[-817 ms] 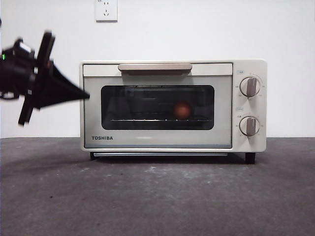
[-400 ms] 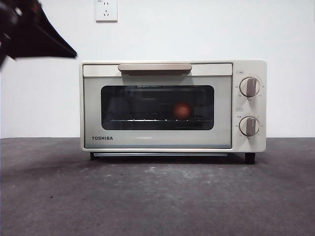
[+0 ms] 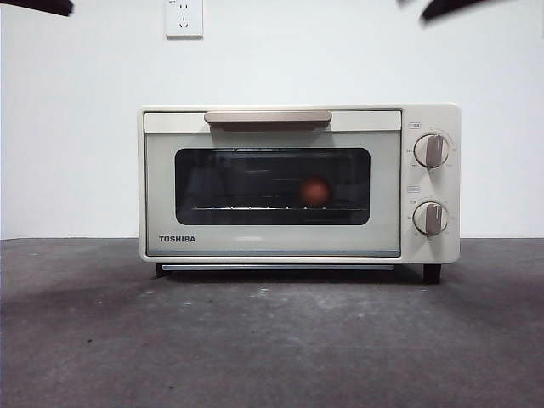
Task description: Eggoven
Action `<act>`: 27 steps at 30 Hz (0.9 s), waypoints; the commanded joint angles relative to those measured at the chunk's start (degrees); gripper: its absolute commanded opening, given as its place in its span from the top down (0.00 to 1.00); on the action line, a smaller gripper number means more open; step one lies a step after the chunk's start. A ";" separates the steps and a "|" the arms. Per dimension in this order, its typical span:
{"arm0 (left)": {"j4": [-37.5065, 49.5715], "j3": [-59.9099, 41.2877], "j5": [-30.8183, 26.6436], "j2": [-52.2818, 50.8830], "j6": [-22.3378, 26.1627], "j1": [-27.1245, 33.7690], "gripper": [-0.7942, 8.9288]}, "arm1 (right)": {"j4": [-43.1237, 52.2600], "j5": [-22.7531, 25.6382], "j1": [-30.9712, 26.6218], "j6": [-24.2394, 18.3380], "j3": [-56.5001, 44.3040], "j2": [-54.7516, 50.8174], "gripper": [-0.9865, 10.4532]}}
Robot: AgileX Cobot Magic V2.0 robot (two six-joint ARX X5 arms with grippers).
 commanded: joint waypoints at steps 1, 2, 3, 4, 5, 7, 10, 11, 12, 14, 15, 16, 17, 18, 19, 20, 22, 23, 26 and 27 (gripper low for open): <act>-1.90 0.68 -0.31 0.13 1.11 -0.15 0.91 | 6.54 -1.55 0.90 0.11 -1.97 0.31 0.91; -2.19 0.68 -0.31 0.02 1.14 -0.15 0.91 | 8.39 -1.46 1.16 0.13 -2.49 0.31 0.91; -2.19 0.68 -0.28 -0.02 1.14 -0.15 0.91 | 9.66 -1.09 1.29 0.04 -2.69 0.31 0.91; -2.12 0.68 -0.28 -0.02 1.14 -0.15 0.91 | 10.84 -0.92 1.36 -0.07 -2.69 0.39 0.91; -2.10 0.68 -0.31 -0.02 1.14 -0.15 0.91 | 11.74 -0.92 1.36 -0.04 -2.69 0.42 0.91; -2.08 0.68 -0.28 0.02 1.07 -0.15 0.91 | 12.92 -0.85 1.33 -0.11 -2.69 0.42 0.91; -2.03 0.68 -0.28 0.04 1.07 -0.15 0.91 | 12.81 1.88 1.27 -0.26 -2.67 0.42 0.91; -1.97 0.68 -0.28 0.04 1.07 -0.15 0.91 | 12.83 3.10 1.20 -0.22 -2.67 0.42 0.91; -1.88 0.68 -0.28 0.02 1.07 -0.15 0.91 | 12.87 3.98 1.18 -0.20 -2.67 0.42 0.91; -1.75 0.68 -0.26 0.02 1.05 -0.15 0.91 | 13.18 5.20 1.18 -0.24 -2.67 0.42 0.91; -1.73 0.68 -0.28 0.04 1.07 -0.15 0.91 | 13.29 5.18 1.18 -0.24 -2.67 0.42 0.91; -1.73 0.68 -0.26 0.04 1.05 -0.15 0.91 | 13.29 5.11 1.18 -0.24 -2.64 0.42 0.91; -1.73 0.68 -0.26 0.04 1.05 -0.15 0.91 | 13.29 5.14 1.18 -0.24 -2.62 0.42 0.91; -1.68 0.68 -0.26 0.04 1.05 -0.15 0.91 | 13.29 5.14 1.18 -0.24 -2.62 0.42 0.91; -1.64 0.68 -0.26 0.04 1.05 -0.15 0.91 | 13.29 5.14 1.18 -0.22 -2.62 0.42 0.91; -1.49 0.68 -0.26 0.04 1.05 -0.15 0.91 | 13.29 5.14 1.18 -0.24 -2.62 0.42 0.91; -1.36 0.68 -0.26 0.04 1.05 -0.15 0.91 | 13.29 5.14 1.18 -0.24 -2.62 0.42 0.91; -1.38 0.68 -0.26 0.04 1.05 -0.15 0.91 | 13.29 5.14 1.18 -0.24 -2.62 0.42 0.91; -1.40 0.68 -0.26 0.04 1.07 -0.15 0.91 | 13.29 5.14 1.18 -0.24 -2.62 0.42 0.91; -1.40 0.68 -0.26 0.04 1.09 -0.15 0.91 | 13.29 5.14 1.18 -0.24 -2.62 0.42 0.91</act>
